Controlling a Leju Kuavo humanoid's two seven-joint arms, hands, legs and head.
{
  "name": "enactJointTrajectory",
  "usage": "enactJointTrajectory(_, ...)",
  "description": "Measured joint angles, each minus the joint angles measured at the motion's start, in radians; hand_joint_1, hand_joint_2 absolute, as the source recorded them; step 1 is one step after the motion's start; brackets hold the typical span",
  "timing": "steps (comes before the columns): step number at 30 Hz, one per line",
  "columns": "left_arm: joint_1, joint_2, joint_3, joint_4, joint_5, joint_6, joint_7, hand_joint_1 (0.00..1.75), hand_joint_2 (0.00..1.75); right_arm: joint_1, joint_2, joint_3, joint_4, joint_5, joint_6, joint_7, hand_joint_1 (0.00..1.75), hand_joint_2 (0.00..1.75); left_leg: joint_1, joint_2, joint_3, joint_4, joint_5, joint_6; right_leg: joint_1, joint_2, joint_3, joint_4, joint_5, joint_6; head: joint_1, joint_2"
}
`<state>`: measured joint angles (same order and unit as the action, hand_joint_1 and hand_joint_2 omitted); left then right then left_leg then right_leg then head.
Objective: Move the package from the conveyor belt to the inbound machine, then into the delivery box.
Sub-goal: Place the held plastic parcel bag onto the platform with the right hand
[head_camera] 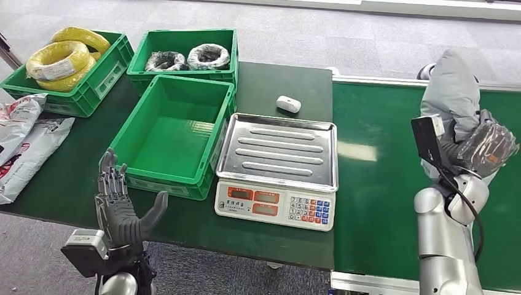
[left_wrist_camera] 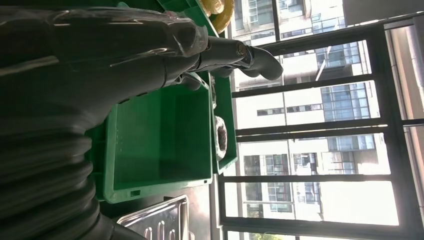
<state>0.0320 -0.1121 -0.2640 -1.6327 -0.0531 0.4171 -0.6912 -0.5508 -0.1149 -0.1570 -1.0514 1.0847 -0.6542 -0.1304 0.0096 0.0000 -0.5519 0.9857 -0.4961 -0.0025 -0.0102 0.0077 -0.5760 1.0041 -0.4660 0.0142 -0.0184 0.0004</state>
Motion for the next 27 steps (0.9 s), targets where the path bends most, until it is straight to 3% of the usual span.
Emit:
enactJointTrajectory(8,-0.041,-0.013,0.001,0.021,-0.01,-0.009,0.001,0.0,1.75,-0.093,0.087,0.177,-0.074,0.118,0.079,-0.006,1.75,1.75,0.001,-0.004,-0.001,0.0,0.002,0.0,0.001,-0.003,0.0,0.001,0.0,-0.001,0.0,0.0)
enactJointTrajectory(14,-0.091,-0.015,0.006,0.035,-0.009,-0.029,0.011,0.0,1.75,-0.224,0.162,0.356,0.067,0.086,0.5,-0.079,1.75,1.75,0.0,0.002,0.0,0.0,0.002,0.0,0.001,0.002,-0.001,0.001,0.001,-0.001,0.0,0.0)
enactJointTrajectory(19,-0.116,-0.024,0.024,0.035,-0.017,-0.042,0.038,0.0,1.75,-0.282,0.25,0.487,0.229,0.001,0.582,-0.142,1.75,1.75,0.001,-0.001,-0.001,0.0,0.003,-0.001,0.002,-0.001,-0.002,0.001,0.001,-0.001,0.0,0.0)
enactJointTrajectory(20,-0.119,-0.026,0.027,0.035,-0.019,-0.043,0.04,0.0,1.75,-0.286,0.263,0.503,0.25,-0.006,0.585,-0.144,1.66,1.75,0.001,-0.001,-0.001,0.0,0.003,-0.001,0.002,-0.001,-0.002,0.001,0.001,-0.001,0.0,0.0)
enactJointTrajectory(23,-0.122,-0.029,0.034,0.035,-0.022,-0.044,0.045,0.0,1.75,-0.299,0.283,0.536,0.291,-0.025,0.607,-0.14,0.35,1.75,0.001,-0.001,-0.003,0.0,0.003,-0.001,0.001,-0.001,-0.002,0.001,0.001,-0.001,0.0,0.0)
enactJointTrajectory(24,-0.123,-0.03,0.037,0.035,-0.023,-0.044,0.048,0.0,1.75,-0.307,0.288,0.546,0.306,-0.03,0.624,-0.129,0.0,1.75,0.001,-0.001,-0.003,0.0,0.003,-0.001,0.001,-0.001,-0.002,0.001,0.001,-0.001,0.0,0.0)
enactJointTrajectory(27,-0.131,-0.033,0.048,0.035,-0.031,-0.043,0.063,0.0,1.75,-0.335,0.305,0.579,0.375,-0.037,0.683,-0.062,0.0,0.44,0.001,0.0,-0.002,0.0,0.003,-0.001,0.001,0.0,-0.002,0.0,0.001,-0.001,0.0,0.0)
